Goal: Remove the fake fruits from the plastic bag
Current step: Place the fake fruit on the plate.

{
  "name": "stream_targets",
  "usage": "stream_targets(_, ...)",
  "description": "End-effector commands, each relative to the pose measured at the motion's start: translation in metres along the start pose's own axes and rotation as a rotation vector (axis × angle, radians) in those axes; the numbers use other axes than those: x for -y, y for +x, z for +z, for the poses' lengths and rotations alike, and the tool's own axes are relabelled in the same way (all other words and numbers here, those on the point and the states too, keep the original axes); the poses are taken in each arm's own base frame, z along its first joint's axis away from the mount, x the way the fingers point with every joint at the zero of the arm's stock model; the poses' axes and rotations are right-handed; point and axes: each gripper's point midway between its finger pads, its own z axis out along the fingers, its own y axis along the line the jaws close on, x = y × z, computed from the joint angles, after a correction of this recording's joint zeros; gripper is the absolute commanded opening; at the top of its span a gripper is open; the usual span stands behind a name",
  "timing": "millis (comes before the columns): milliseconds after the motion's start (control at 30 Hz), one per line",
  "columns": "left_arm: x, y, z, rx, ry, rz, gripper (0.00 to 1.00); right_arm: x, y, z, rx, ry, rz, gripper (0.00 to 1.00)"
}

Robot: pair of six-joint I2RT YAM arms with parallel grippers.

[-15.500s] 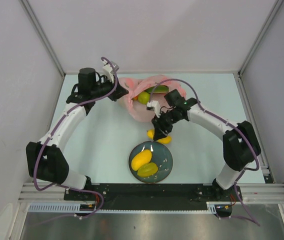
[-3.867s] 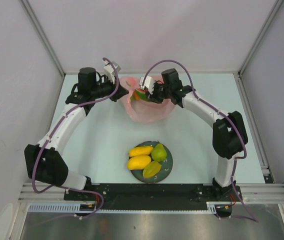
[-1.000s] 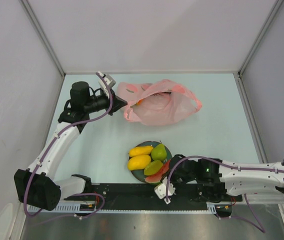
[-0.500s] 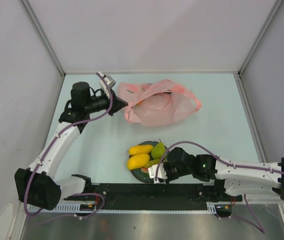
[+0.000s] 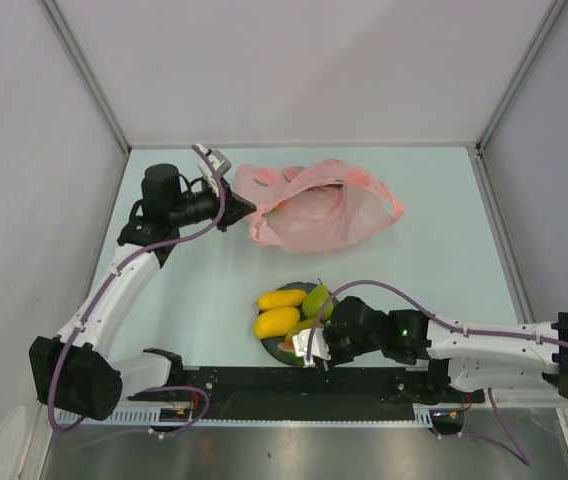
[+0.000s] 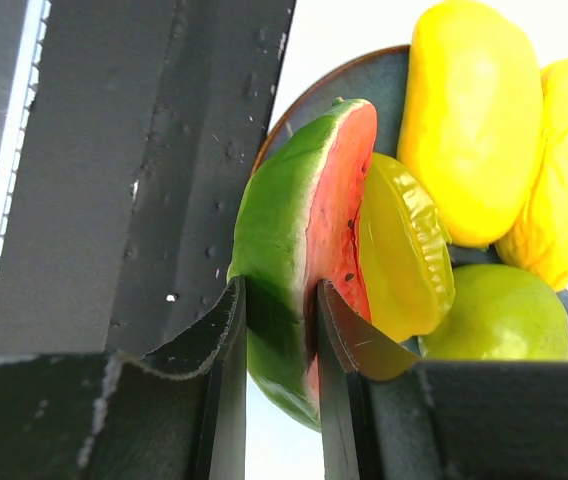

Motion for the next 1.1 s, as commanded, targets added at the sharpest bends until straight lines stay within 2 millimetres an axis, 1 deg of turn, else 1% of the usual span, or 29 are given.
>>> stream_targets(0, 0.009, -0.008, 0.000, 0.032, 0.041, 0.017, 0.00, 0.003, -0.020, 0.002, 0.043, -0.016, -0.021, 0.00)
stream_targets(67, 0.009, -0.007, -0.001, 0.031, 0.041, 0.014, 0.00, 0.004, -0.019, 0.005, 0.037, -0.017, -0.021, 0.00)
stream_targets(133, 0.010, -0.007, -0.001, 0.032, 0.041, 0.014, 0.00, 0.005, -0.011, 0.010, 0.004, -0.012, -0.020, 0.01)
stream_targets(367, 0.010, -0.005, -0.002, 0.031, 0.040, 0.013, 0.00, 0.011, -0.008, 0.014, -0.013, 0.011, -0.049, 0.03)
stream_targets(467, 0.011, -0.007, -0.002, 0.033, 0.040, 0.015, 0.00, 0.011, -0.010, 0.013, -0.011, 0.016, -0.055, 0.07)
stream_targets(500, 0.011, -0.007, -0.002, 0.035, 0.040, 0.018, 0.00, 0.011, -0.009, 0.014, -0.013, 0.018, -0.052, 0.11)
stream_targets(600, 0.011, -0.007, -0.003, 0.036, 0.038, 0.017, 0.00, 0.013, -0.010, 0.012, -0.012, 0.029, -0.065, 0.19)
stream_targets(633, 0.011, -0.006, -0.003, 0.034, 0.038, 0.016, 0.00, 0.013, -0.011, 0.012, -0.010, 0.031, -0.071, 0.20)
stream_targets(733, 0.012, -0.005, -0.004, 0.035, 0.038, 0.016, 0.00, 0.014, -0.016, 0.013, 0.007, 0.037, -0.097, 0.20)
stream_targets(867, 0.012, -0.003, -0.003, 0.030, 0.040, 0.013, 0.00, 0.013, -0.018, 0.015, 0.014, 0.026, -0.138, 0.18)
stream_targets(967, 0.012, -0.003, -0.003, 0.030, 0.041, 0.010, 0.00, 0.012, -0.017, 0.016, 0.013, 0.018, -0.143, 0.27)
stream_targets(1000, 0.012, -0.003, -0.003, 0.030, 0.040, 0.008, 0.00, 0.012, -0.018, 0.016, 0.016, 0.016, -0.144, 0.39)
stream_targets(1067, 0.012, -0.004, -0.003, 0.033, 0.041, 0.012, 0.00, 0.012, -0.016, 0.015, 0.008, 0.020, -0.134, 0.48)
